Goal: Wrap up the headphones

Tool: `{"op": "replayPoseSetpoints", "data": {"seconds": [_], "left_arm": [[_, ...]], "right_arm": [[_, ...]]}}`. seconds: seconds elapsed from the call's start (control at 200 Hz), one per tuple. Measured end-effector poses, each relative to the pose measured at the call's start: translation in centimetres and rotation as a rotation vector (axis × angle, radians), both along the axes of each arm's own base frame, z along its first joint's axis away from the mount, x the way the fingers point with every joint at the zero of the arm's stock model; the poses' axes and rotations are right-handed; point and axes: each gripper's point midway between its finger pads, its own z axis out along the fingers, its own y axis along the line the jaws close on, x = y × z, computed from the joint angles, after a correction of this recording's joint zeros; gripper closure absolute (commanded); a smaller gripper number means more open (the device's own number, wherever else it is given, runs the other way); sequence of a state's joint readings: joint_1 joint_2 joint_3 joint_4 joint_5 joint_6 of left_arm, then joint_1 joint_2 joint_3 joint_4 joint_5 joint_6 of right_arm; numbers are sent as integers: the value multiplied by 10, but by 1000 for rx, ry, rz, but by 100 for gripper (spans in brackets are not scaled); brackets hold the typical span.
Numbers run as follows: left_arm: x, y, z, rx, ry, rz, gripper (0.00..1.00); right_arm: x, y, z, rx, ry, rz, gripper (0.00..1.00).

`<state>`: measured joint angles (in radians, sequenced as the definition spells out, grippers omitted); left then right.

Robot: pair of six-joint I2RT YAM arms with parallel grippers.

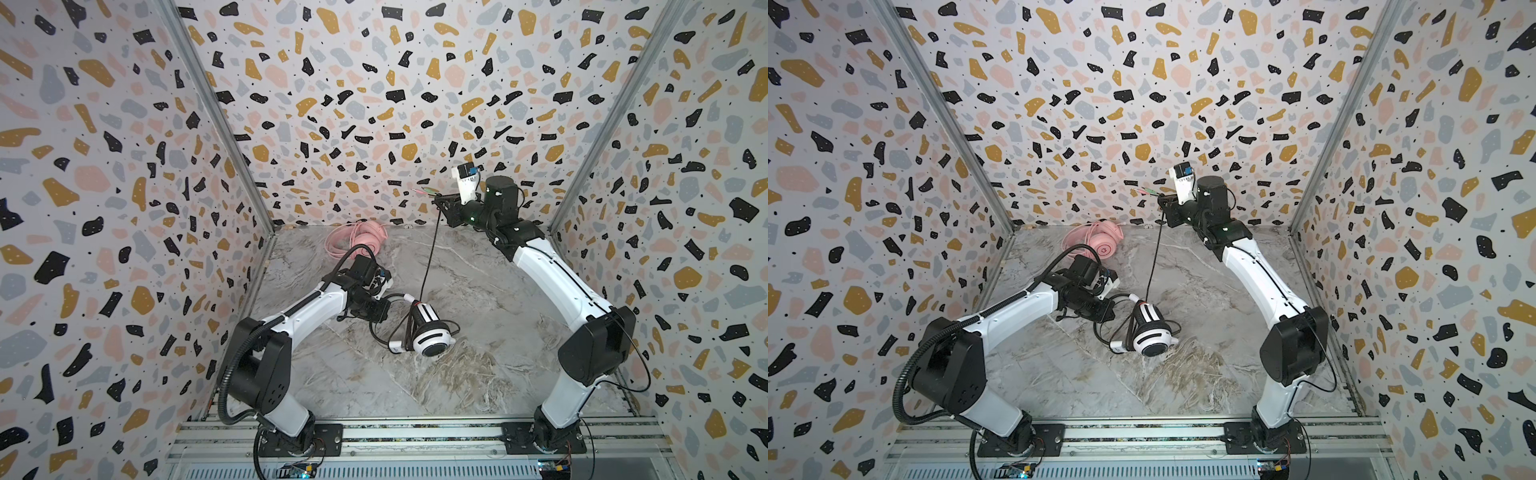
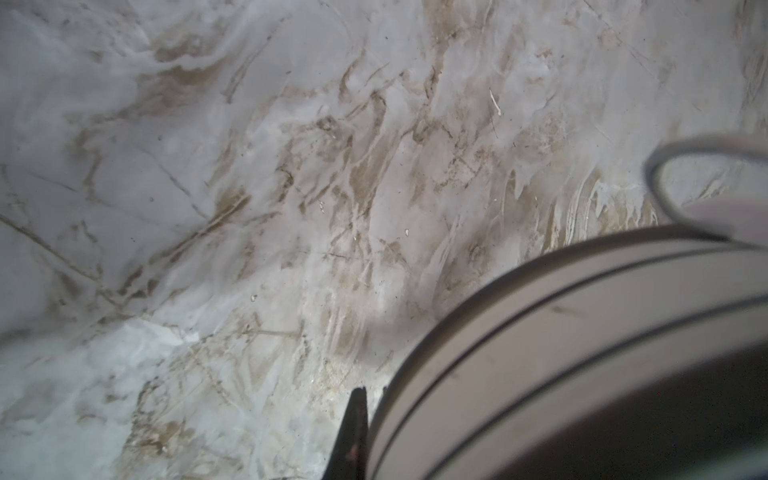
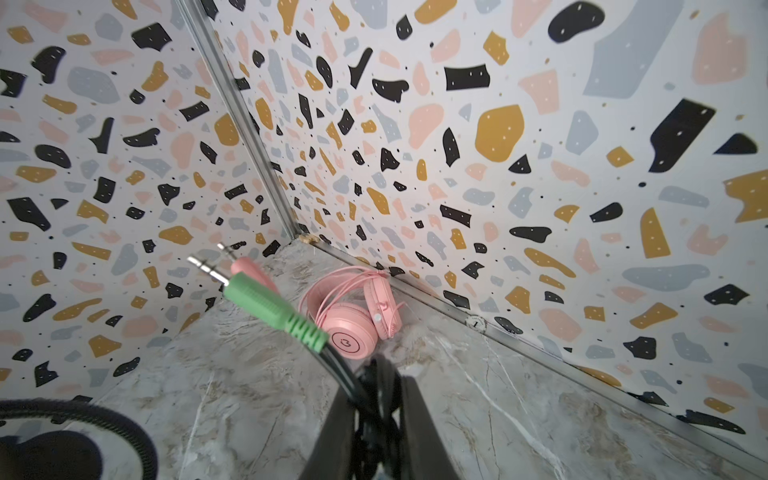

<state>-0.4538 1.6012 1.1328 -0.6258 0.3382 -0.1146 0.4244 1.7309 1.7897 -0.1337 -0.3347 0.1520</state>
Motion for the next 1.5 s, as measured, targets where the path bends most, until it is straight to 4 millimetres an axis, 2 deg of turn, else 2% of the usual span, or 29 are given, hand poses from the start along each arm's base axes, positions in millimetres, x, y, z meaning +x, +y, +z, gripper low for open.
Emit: {"op": "replayPoseSetpoints", "data": {"seconds": [0.17,0.285,0.385,0.476,0.701,0.801,0.891,1.021,1.121,1.236,1.347,1.502], "left_arm": [[8,2,0,19,-29,19,99],[15,4,-5,42,-30,47,99],[21,6,-12,64,-17,78,98],[26,8,-20,89,1,106,97],[47,9,-25,48,34,204,98],[65,16,-23,-47,58,283,98],[88,32,-16,-137,57,379,98],[116,47,6,-288,31,475,99],[129,42,36,-408,-15,497,99],[128,28,78,-551,-70,495,99],[124,28,115,-704,-135,535,98],[111,32,152,-915,-180,594,98]], "right_arm": [[-20,2,19,28,-8,48,100],[-37,13,26,59,7,119,100],[-61,29,25,77,26,194,100],[-97,49,20,88,45,280,100],[-193,89,-8,134,119,512,100],[-228,94,-38,166,187,573,100],[-248,91,-74,187,271,584,100],[-252,75,-129,188,382,494,100],[-243,57,-148,202,395,382,100],[-231,42,-133,265,343,313,100],[-214,30,-111,390,298,274,100],[-190,30,-108,554,317,276,100]]}}
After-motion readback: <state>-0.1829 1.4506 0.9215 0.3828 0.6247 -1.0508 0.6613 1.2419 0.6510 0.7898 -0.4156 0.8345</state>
